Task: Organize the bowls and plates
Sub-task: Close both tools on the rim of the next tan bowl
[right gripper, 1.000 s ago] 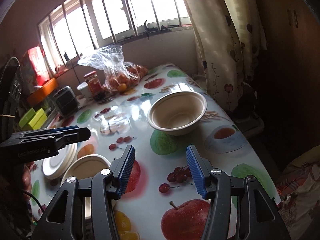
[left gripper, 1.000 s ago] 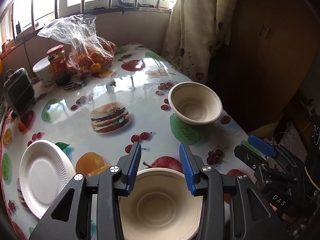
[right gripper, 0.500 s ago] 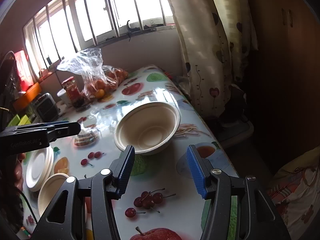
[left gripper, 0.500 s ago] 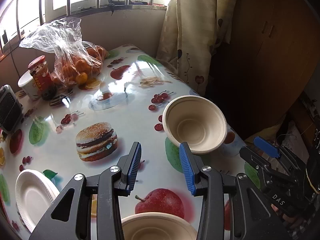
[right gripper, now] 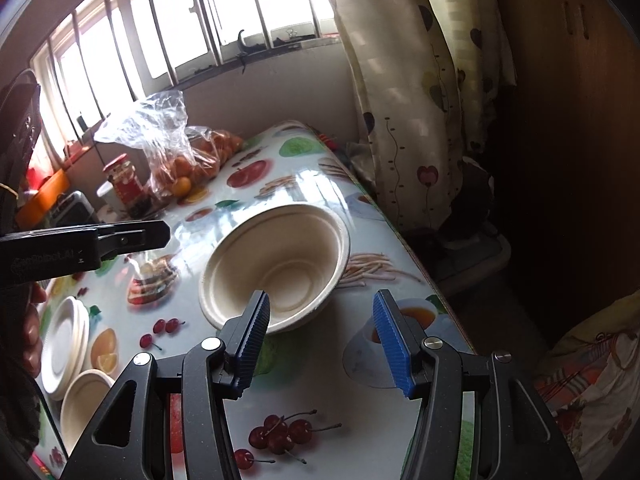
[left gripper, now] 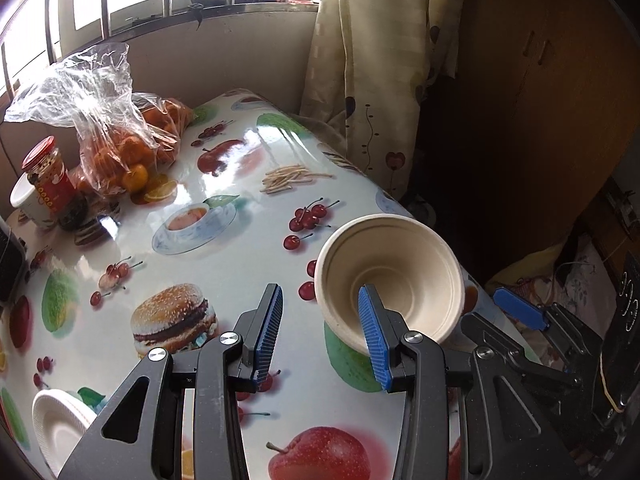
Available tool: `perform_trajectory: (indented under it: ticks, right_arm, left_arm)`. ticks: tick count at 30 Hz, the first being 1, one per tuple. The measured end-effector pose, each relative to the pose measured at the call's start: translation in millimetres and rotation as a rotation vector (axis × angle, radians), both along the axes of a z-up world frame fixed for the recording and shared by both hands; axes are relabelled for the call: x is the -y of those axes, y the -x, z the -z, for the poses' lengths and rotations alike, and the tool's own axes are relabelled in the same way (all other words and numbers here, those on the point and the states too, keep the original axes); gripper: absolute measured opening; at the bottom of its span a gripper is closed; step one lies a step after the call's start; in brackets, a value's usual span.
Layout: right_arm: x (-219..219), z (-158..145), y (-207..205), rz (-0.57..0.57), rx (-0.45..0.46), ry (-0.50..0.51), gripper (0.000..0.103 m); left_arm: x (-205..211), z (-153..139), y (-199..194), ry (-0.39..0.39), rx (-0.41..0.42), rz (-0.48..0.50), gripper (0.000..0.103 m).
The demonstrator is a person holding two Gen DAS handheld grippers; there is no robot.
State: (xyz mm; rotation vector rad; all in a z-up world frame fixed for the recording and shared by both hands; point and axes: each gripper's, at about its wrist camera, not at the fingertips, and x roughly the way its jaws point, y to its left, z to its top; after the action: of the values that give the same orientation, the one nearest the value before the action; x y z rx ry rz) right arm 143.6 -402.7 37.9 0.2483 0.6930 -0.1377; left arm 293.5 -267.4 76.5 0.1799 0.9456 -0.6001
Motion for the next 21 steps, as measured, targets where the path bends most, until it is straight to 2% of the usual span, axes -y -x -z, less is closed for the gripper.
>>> perform_trajectory:
  ticks: [2,11,21]
  right_arm:
    - [0,2,-4,-0.003,-0.002,0.002,0.054]
    - [4,10,-16,0.015,-0.019,-0.007,0.046]
    - [6,17,-25,0.010,-0.034,-0.022,0.034]
  left_arm:
    - [2,6,-9,0.002,-0.039,-0.002,0.041]
    - [10,22,-30,0.002,-0.090,-0.014,0.040]
    - [16,39,-40,0.003,-0.151,0.004,0.026]
